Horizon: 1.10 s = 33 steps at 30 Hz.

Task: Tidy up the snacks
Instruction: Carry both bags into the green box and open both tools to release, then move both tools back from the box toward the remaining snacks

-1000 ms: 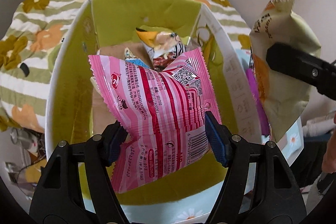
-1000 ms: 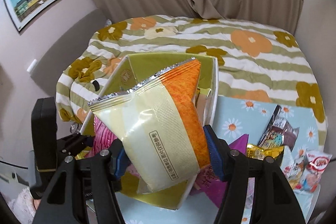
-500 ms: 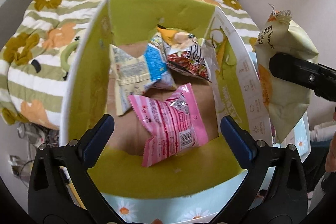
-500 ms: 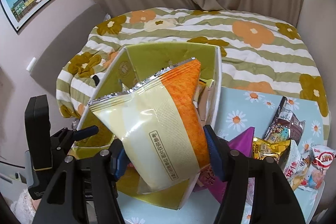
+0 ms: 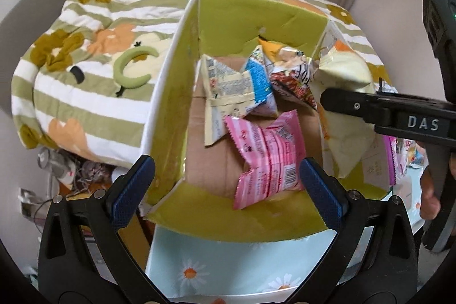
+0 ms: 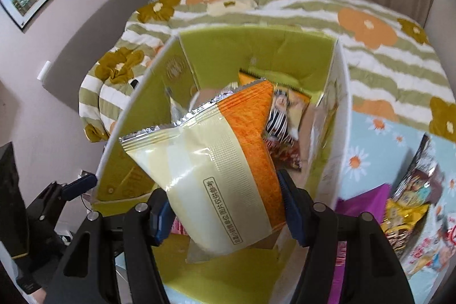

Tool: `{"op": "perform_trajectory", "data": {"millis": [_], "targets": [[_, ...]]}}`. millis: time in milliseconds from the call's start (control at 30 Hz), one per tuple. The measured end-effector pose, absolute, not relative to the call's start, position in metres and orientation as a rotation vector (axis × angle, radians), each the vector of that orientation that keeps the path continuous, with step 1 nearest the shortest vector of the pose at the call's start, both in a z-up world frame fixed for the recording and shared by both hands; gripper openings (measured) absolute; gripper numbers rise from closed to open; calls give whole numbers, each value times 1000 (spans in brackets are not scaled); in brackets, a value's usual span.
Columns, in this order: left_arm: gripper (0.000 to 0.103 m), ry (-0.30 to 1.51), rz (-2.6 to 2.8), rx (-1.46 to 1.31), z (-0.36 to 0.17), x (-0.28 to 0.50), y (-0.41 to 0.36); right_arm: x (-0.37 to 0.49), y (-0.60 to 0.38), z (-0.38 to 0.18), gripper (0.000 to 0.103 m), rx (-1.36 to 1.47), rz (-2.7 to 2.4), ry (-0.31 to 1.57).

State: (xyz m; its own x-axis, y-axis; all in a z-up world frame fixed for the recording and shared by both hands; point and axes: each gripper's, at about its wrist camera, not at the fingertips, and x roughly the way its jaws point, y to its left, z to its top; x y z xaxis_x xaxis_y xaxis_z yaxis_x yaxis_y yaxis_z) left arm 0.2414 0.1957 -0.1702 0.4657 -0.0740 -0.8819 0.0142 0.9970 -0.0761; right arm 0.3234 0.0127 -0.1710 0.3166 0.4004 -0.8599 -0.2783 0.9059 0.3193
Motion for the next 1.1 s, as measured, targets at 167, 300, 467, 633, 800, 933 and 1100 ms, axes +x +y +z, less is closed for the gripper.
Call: {"op": "perform_trajectory", "data": {"millis": [167,300,467,633,800,933,1100], "targets": [[101,1082,-50,-56,-172,239,198,318,6,-174,100,184,432,1149],[101,1084,-58,-49,-173,237,194,309,2,-168,102,194,437,1101],[101,1066,-82,-36,-165,236,188,297,-1,-155,102,156,429,1048],[101,1031,-116,-5,-148,233,179,287,-9,-133,102,160,412,1000],[101,993,-170,5,-129,230,169,269,-21,-110,102,152,362,946],[101,960,-234,3,-115,227,156,250,-37,-92,102,143,293,902],[101,913,-312,-6,-100,222,131,225,-71,-77,102,174,200,860]]}}
